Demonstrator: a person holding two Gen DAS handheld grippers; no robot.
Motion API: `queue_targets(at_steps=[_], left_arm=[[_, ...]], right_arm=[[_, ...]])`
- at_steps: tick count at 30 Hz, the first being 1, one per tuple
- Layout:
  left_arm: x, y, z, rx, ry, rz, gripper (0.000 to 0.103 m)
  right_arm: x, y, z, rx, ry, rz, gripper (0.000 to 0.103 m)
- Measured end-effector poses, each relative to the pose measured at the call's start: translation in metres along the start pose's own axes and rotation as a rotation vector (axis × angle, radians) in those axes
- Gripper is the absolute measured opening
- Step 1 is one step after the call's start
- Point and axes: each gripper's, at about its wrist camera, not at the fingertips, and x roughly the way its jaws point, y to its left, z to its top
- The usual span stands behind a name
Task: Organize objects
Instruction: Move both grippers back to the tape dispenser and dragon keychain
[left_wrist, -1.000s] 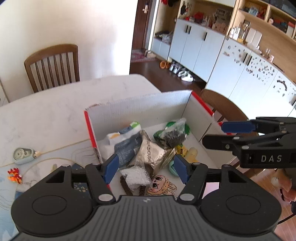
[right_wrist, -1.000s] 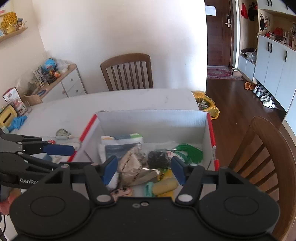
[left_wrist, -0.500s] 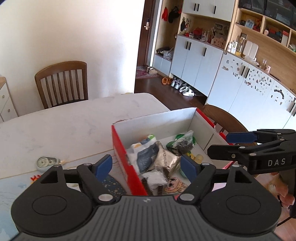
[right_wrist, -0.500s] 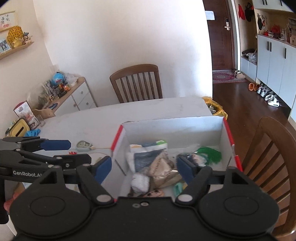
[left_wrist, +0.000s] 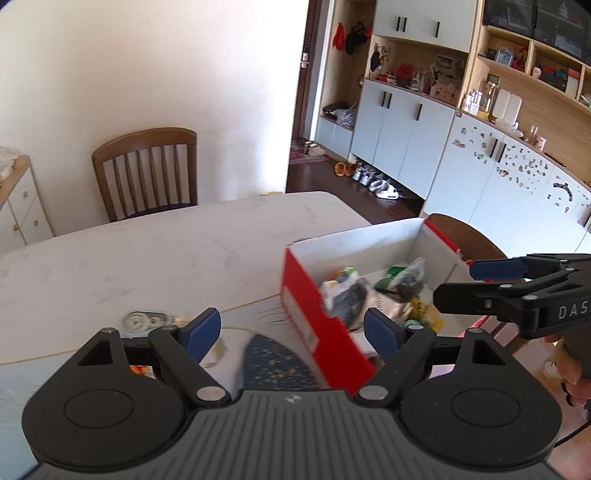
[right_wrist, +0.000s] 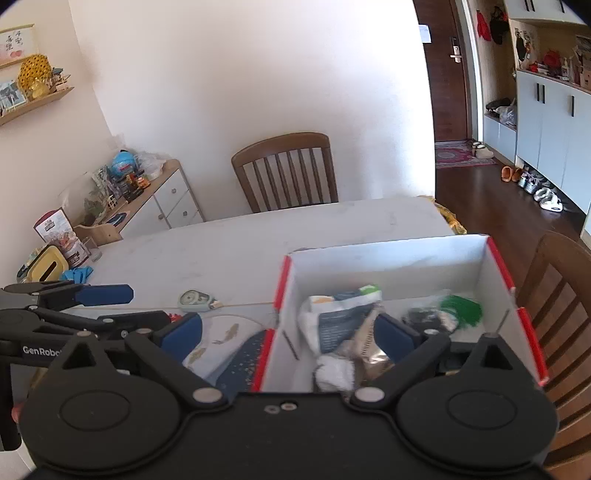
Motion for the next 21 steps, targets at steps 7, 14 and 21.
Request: queue_targets(at_steps=[7, 14, 21], left_arm=[[-0.008, 0.039, -0.01, -0.03, -0.025, 0.024, 0.102], [-0.007, 0.088, -0.021, -0.082, -0.037, 0.068, 0.103], [0.003, 0.137, -0.037, -0.093, -0.015, 0.126, 0.103]], right_arm=[[0.02, 0.035, 0.004, -0.028, 0.017, 0.002, 0.1], [0.05, 0.069, 0.011, -0.061, 0.053, 0.007, 0.1], [0.085, 0.099, 0.02, -0.102, 0.084, 0.001, 0.1]])
